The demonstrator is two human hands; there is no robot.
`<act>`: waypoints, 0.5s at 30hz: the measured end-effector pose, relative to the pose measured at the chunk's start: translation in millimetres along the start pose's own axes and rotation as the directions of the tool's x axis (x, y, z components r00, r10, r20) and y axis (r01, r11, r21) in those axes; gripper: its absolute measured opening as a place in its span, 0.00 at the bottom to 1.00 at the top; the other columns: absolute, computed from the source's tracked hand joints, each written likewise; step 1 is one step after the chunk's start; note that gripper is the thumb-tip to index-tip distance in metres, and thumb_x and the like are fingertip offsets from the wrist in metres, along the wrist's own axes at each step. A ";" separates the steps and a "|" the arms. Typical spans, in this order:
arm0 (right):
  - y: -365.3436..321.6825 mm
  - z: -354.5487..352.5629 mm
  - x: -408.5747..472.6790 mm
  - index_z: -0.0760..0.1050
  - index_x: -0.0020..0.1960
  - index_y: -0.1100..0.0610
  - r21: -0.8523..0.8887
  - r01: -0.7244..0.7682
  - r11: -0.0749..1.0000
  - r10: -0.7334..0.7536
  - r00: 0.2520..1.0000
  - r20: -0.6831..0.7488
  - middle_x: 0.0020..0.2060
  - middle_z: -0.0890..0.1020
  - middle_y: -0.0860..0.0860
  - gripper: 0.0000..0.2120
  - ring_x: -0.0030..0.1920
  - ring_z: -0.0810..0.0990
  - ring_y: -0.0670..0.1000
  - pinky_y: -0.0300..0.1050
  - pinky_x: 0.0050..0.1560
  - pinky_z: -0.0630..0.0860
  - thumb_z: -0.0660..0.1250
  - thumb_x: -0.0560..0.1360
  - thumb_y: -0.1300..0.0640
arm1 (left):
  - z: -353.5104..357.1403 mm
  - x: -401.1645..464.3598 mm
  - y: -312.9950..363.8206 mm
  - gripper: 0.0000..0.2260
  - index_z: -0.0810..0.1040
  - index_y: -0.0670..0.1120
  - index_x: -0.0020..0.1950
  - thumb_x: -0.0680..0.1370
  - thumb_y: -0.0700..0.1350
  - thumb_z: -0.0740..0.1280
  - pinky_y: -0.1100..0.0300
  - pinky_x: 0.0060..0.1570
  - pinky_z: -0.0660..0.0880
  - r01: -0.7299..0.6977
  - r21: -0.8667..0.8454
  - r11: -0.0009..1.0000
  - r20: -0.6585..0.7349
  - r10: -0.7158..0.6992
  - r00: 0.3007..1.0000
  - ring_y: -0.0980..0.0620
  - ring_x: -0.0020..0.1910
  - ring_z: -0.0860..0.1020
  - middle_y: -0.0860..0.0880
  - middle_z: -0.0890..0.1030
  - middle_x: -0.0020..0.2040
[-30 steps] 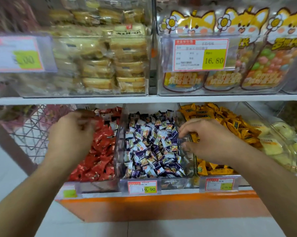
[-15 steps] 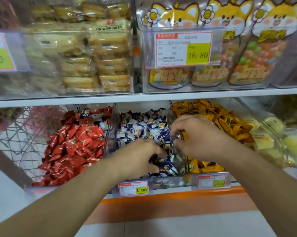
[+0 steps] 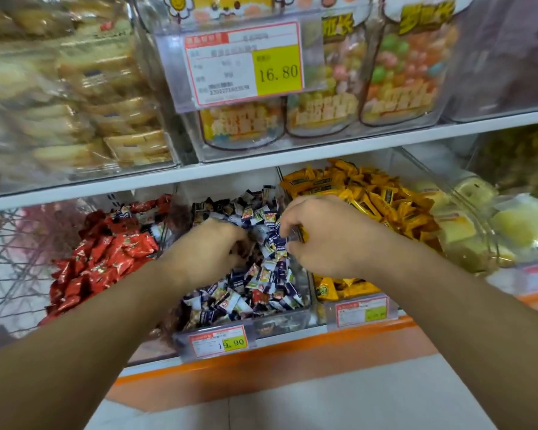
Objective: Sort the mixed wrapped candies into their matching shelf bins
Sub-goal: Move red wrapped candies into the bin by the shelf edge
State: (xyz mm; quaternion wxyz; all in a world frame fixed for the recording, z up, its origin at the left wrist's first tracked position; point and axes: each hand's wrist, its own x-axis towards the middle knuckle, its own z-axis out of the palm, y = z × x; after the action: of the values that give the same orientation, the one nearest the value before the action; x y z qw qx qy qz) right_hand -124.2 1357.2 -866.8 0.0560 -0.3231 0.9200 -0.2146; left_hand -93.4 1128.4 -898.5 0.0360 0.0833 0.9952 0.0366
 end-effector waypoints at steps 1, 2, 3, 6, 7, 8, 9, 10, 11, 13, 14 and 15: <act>-0.3 -0.1 0.0 0.82 0.55 0.51 -0.001 -0.001 1.000 0.001 1.000 0.000 0.62 0.78 0.48 0.05 0.65 0.76 0.51 0.52 0.63 0.79 0.70 0.79 0.56 | 0.3 0.1 -1.8 0.06 0.79 0.50 0.53 0.77 0.43 0.73 0.55 0.47 0.78 0.032 0.016 0.999 -0.054 -0.031 0.998 0.48 0.48 0.81 0.49 0.82 0.48; -0.6 0.0 -0.1 0.82 0.55 0.50 -0.004 0.000 1.000 0.000 1.000 -0.001 0.63 0.78 0.47 0.05 0.65 0.76 0.51 0.52 0.63 0.79 0.70 0.79 0.56 | 2.0 0.0 -2.7 0.09 0.79 0.50 0.56 0.77 0.44 0.73 0.54 0.51 0.78 0.048 0.061 0.997 -0.122 -0.040 0.992 0.46 0.51 0.81 0.48 0.82 0.50; -1.0 0.0 -0.4 0.82 0.55 0.50 -0.009 -0.003 1.000 0.003 1.000 0.001 0.63 0.78 0.47 0.06 0.65 0.76 0.51 0.52 0.63 0.79 0.70 0.79 0.56 | 4.2 -0.7 -2.2 0.14 0.79 0.50 0.61 0.76 0.45 0.74 0.51 0.57 0.77 0.051 0.136 0.989 -0.181 -0.025 0.983 0.44 0.55 0.79 0.47 0.81 0.53; -3.2 -0.3 -0.7 0.82 0.55 0.48 -0.008 -0.015 1.000 0.015 1.000 0.006 0.64 0.78 0.46 0.06 0.63 0.77 0.51 0.52 0.61 0.80 0.70 0.79 0.55 | 11.2 -6.8 9.2 0.21 0.78 0.48 0.64 0.73 0.41 0.76 0.50 0.60 0.74 -0.059 0.161 0.985 -0.246 0.098 0.964 0.45 0.58 0.75 0.50 0.79 0.56; -3.6 -0.1 -0.5 0.82 0.54 0.48 -0.006 -0.018 1.000 0.018 1.000 0.006 0.64 0.78 0.46 0.06 0.62 0.78 0.51 0.53 0.61 0.80 0.70 0.79 0.56 | 12.1 -10.2 15.1 0.18 0.80 0.49 0.62 0.73 0.40 0.75 0.55 0.58 0.75 -0.127 0.061 0.990 -0.209 0.137 0.968 0.50 0.55 0.76 0.53 0.79 0.54; -3.6 0.0 -0.4 0.82 0.53 0.49 -0.006 -0.020 1.000 0.020 1.000 0.003 0.63 0.78 0.47 0.05 0.61 0.78 0.51 0.53 0.60 0.80 0.70 0.79 0.56 | 12.2 -12.9 20.5 0.15 0.81 0.51 0.59 0.74 0.40 0.74 0.61 0.55 0.75 -0.156 -0.083 0.984 -0.129 0.145 0.981 0.57 0.52 0.77 0.56 0.80 0.51; -3.4 -0.1 -0.3 0.82 0.53 0.49 -0.008 -0.022 1.000 0.022 1.000 0.001 0.62 0.78 0.47 0.05 0.61 0.78 0.52 0.53 0.60 0.81 0.70 0.79 0.56 | 13.8 -14.6 24.3 0.11 0.83 0.53 0.56 0.76 0.41 0.74 0.68 0.50 0.75 -0.140 -0.209 0.968 -0.011 0.140 0.990 0.62 0.48 0.79 0.58 0.82 0.48; -3.4 -0.2 -0.3 0.82 0.53 0.50 -0.011 -0.023 1.000 0.023 1.000 0.000 0.63 0.78 0.47 0.05 0.62 0.78 0.52 0.53 0.60 0.80 0.70 0.79 0.56 | 16.4 -15.1 26.1 0.09 0.84 0.54 0.54 0.77 0.43 0.74 0.73 0.45 0.73 -0.115 -0.279 0.953 0.088 0.144 0.986 0.64 0.45 0.80 0.59 0.83 0.45; -3.7 -0.3 -0.3 0.83 0.54 0.50 -0.012 -0.023 1.000 0.023 1.000 0.001 0.64 0.78 0.47 0.05 0.64 0.77 0.51 0.52 0.61 0.80 0.69 0.79 0.56 | 19.3 -15.0 26.1 0.07 0.85 0.54 0.53 0.77 0.44 0.74 0.75 0.42 0.72 -0.100 -0.285 0.953 0.153 0.148 0.977 0.65 0.43 0.80 0.59 0.84 0.44; -4.4 -0.7 -0.5 0.82 0.55 0.50 -0.005 -0.028 1.000 0.028 1.000 0.007 0.64 0.78 0.47 0.06 0.65 0.77 0.51 0.51 0.62 0.79 0.69 0.80 0.57 | 25.3 -14.3 22.9 0.07 0.86 0.55 0.54 0.77 0.45 0.75 0.77 0.37 0.68 -0.068 -0.248 0.967 0.210 0.122 0.970 0.64 0.42 0.79 0.59 0.83 0.42; -4.4 -0.8 -0.6 0.82 0.55 0.50 -0.003 -0.031 1.000 0.031 0.999 0.011 0.64 0.78 0.47 0.06 0.64 0.77 0.51 0.52 0.62 0.79 0.69 0.80 0.57 | 26.4 -13.7 21.5 0.08 0.86 0.55 0.54 0.77 0.46 0.75 0.76 0.36 0.68 -0.056 -0.225 0.973 0.220 0.107 0.970 0.64 0.41 0.79 0.60 0.82 0.41; -4.0 -0.6 -0.5 0.82 0.55 0.50 -0.004 -0.032 0.999 0.032 0.999 0.014 0.64 0.78 0.47 0.06 0.64 0.77 0.51 0.52 0.62 0.80 0.69 0.80 0.57 | 26.4 -12.9 20.1 0.08 0.85 0.56 0.55 0.77 0.47 0.75 0.76 0.36 0.68 -0.049 -0.198 0.979 0.227 0.095 0.969 0.64 0.40 0.78 0.60 0.82 0.41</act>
State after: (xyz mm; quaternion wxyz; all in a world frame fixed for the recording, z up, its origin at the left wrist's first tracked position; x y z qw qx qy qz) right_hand -121.7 1354.9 -864.5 0.0652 -0.3100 0.9250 -0.2097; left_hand -75.4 1147.8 -922.4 0.1601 0.1194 0.9721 0.1230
